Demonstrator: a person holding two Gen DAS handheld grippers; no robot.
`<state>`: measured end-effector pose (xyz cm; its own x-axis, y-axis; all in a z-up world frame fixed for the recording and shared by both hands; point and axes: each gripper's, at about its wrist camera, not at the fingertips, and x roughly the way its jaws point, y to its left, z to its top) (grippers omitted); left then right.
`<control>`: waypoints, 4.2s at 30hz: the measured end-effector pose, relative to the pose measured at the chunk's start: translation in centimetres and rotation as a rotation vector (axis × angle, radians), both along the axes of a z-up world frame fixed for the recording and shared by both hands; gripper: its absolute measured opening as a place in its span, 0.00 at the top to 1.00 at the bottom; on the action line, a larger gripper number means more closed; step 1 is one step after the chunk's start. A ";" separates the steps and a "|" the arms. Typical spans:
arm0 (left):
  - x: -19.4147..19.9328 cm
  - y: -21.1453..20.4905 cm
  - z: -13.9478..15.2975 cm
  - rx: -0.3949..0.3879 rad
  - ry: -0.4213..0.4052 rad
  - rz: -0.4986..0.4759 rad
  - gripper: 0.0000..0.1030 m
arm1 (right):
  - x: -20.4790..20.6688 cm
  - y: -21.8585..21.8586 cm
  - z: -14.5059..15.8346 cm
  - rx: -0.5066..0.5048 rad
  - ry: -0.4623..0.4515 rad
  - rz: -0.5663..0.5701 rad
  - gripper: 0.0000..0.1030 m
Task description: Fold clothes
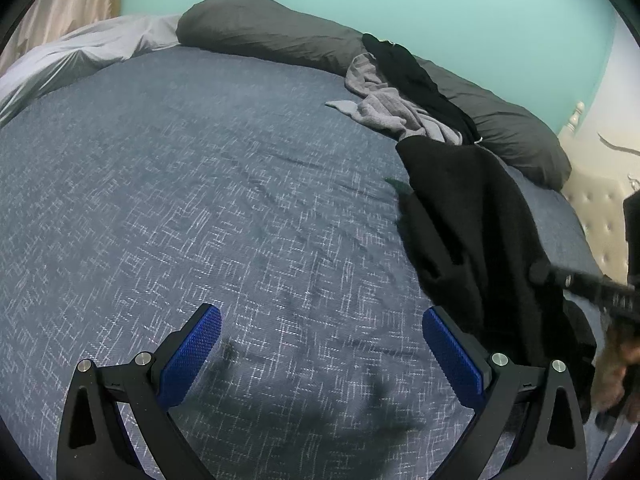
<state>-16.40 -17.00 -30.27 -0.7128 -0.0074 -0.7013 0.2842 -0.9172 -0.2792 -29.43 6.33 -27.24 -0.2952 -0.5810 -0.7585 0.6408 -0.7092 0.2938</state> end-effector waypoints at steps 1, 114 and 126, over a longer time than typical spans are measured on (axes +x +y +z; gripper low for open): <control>0.0 0.0 0.0 -0.007 0.001 0.000 0.00 | 0.5 -0.4 -0.4 0.001 -0.012 0.025 0.96; 6.4 -6.4 1.1 0.068 -0.037 0.058 0.00 | 3.7 7.2 0.3 0.070 0.010 -0.293 0.52; 4.4 -5.6 0.2 0.089 -0.075 0.032 0.00 | 0.5 18.7 -1.6 0.033 -0.073 -0.627 0.51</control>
<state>-12.03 -22.60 -30.08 -0.6588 0.0356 -0.7515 0.3359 -0.8799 -0.3362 -28.92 25.04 -28.80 -0.5184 -0.2902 -0.8044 0.0796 -0.9530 0.2925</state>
